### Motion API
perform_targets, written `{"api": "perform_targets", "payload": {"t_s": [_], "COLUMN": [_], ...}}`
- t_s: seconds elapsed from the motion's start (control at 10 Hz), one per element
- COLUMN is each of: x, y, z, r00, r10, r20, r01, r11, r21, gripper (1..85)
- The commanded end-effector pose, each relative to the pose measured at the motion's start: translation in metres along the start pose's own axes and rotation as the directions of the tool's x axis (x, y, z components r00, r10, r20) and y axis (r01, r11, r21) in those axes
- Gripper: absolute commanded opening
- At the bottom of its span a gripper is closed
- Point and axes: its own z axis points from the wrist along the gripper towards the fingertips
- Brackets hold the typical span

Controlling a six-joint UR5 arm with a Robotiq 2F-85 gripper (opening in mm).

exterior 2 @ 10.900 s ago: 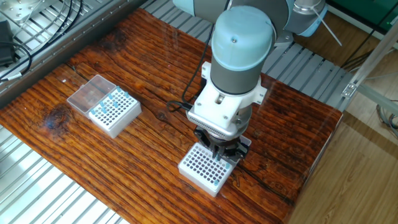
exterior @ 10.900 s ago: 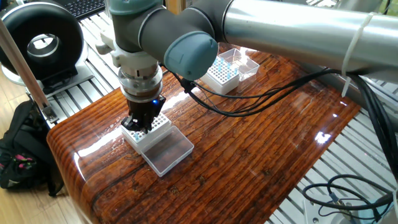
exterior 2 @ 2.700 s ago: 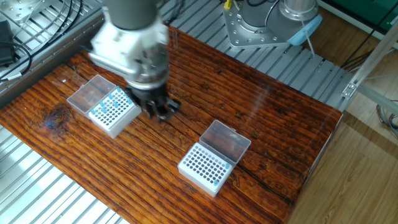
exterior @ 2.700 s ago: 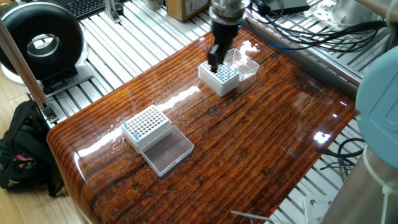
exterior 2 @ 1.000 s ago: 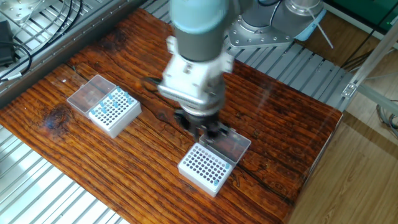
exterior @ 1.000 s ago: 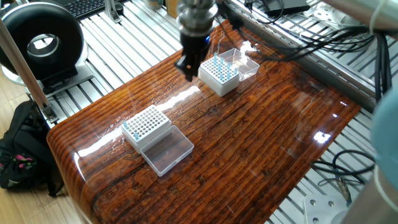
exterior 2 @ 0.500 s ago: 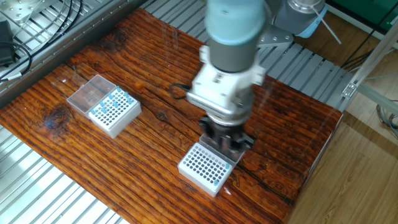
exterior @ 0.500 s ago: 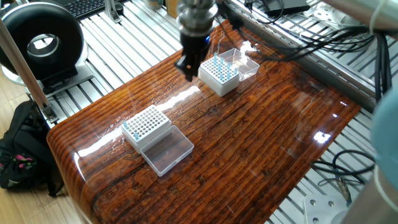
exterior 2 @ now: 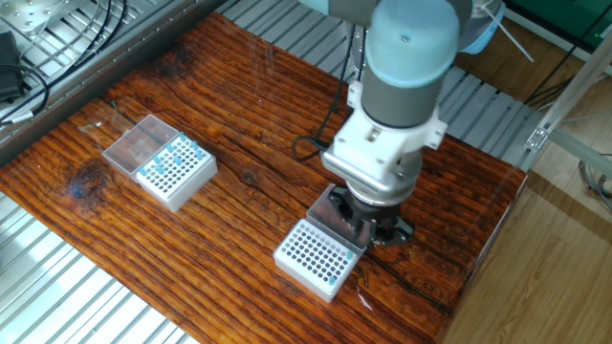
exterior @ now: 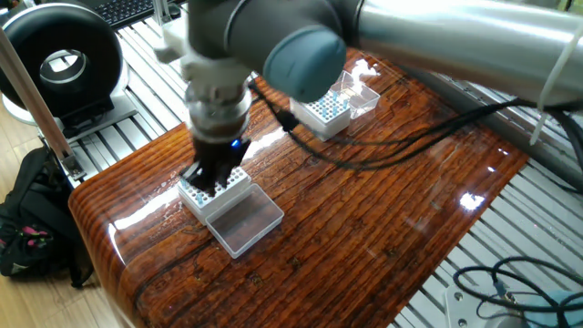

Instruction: Transfer all medium pipette tips from one holder to another

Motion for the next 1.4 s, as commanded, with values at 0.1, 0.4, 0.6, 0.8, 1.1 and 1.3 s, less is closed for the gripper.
{"api": "perform_targets", "payload": {"t_s": [0.1,0.4,0.6,0.8,1.1,1.3], "x": [-0.014,-0.021,-0.023,-0.020,-0.019,-0.020], "y": [-0.004,-0.006,-0.005,-0.008,-0.007,-0.007], "z": [0.007,0.007,0.010,0.012,0.014,0.016], "r00": [1.000,1.000,1.000,1.000,1.000,1.000], "r10": [0.001,-0.001,-0.002,-0.004,-0.005,-0.003], "r20": [0.019,0.016,0.014,0.001,-0.002,0.000], "r01": [-0.001,0.000,0.002,0.004,0.005,0.003], "r11": [1.000,1.000,1.000,1.000,1.000,1.000], "r21": [0.021,0.018,0.016,0.026,0.025,0.026], "gripper": [30.7,30.7,30.3,28.7,26.0,23.7]}}
